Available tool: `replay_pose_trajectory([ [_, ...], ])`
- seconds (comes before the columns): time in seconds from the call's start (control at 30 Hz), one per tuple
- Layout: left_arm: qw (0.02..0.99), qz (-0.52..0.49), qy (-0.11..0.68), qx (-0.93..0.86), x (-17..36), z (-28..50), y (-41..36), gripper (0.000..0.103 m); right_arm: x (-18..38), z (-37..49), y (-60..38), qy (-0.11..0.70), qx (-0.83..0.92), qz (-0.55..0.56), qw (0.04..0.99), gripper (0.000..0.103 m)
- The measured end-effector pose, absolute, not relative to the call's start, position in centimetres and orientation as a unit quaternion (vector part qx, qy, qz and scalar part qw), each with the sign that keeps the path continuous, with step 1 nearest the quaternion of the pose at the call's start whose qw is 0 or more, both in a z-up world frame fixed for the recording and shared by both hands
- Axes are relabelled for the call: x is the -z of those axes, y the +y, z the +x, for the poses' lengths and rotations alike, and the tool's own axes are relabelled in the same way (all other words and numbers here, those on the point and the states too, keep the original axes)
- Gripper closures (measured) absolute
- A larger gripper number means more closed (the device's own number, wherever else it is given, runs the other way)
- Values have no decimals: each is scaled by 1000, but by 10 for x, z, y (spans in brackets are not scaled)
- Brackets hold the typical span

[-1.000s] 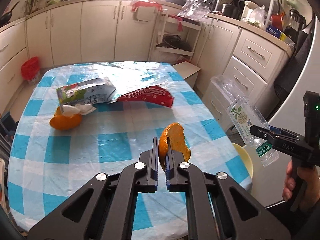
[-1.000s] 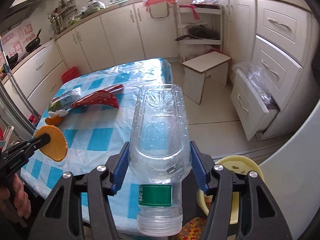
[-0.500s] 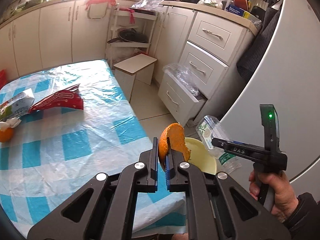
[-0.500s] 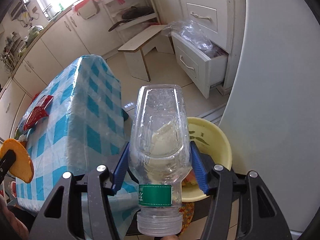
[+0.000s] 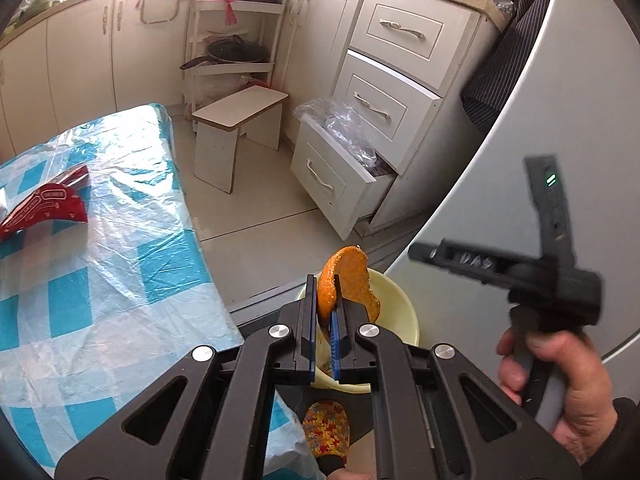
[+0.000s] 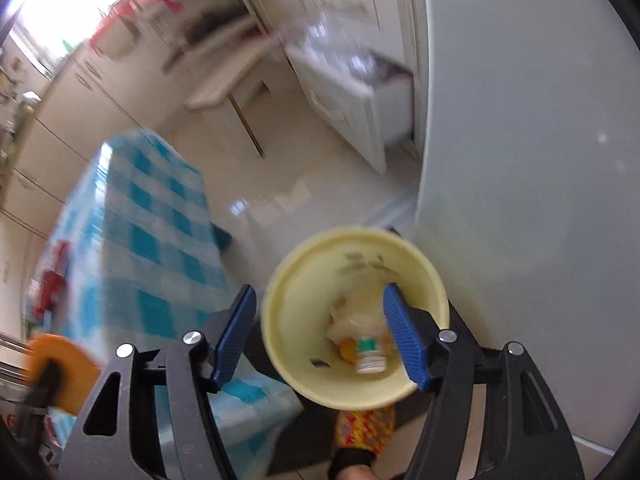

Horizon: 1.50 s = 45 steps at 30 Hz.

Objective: Collect trash
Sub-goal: 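Carry the bottle and peel to the yellow bucket and release both inside, then move both open tools back over the table toward the carton and wrapper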

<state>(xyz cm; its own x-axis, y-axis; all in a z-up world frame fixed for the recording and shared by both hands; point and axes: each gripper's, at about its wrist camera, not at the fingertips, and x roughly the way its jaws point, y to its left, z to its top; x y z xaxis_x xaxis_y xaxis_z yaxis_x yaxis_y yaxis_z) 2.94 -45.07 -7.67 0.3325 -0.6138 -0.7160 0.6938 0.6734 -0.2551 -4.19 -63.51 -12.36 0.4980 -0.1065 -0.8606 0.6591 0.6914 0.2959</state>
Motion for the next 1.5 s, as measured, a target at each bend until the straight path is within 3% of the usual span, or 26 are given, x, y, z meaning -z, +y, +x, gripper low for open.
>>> replay_pose_trajectory([
  [0.1, 807, 60, 425, 405, 88, 26, -468, 98, 69, -55, -626, 368, 237, 281, 854, 23],
  [0.23, 796, 76, 442, 407, 109, 19, -495, 98, 25, -74, -623, 289, 237, 270, 887, 21],
  [0.4, 778, 94, 476, 400, 142, 16, -537, 95, 13, -79, -630, 254, 233, 281, 896, 20],
  [0.47, 767, 94, 493, 400, 152, 17, -551, 90, 14, -77, -633, 252, 231, 283, 896, 20],
  [0.53, 764, 97, 500, 397, 156, 16, -560, 70, 15, -74, -635, 251, 227, 290, 895, 20],
  [0.63, 770, 84, 487, 404, 147, 13, -557, 49, 12, -73, -634, 246, 225, 295, 896, 20],
  [0.7, 771, 77, 482, 409, 141, 14, -552, 44, 10, -74, -630, 241, 224, 297, 897, 19],
  [1.03, 807, 71, 449, 376, 107, 23, -470, 25, 4, -62, -612, 236, 212, 285, 904, 14],
  [1.5, 872, 65, 406, 266, 62, 73, -287, 20, 6, -11, -548, 278, 164, 229, 918, 14],
])
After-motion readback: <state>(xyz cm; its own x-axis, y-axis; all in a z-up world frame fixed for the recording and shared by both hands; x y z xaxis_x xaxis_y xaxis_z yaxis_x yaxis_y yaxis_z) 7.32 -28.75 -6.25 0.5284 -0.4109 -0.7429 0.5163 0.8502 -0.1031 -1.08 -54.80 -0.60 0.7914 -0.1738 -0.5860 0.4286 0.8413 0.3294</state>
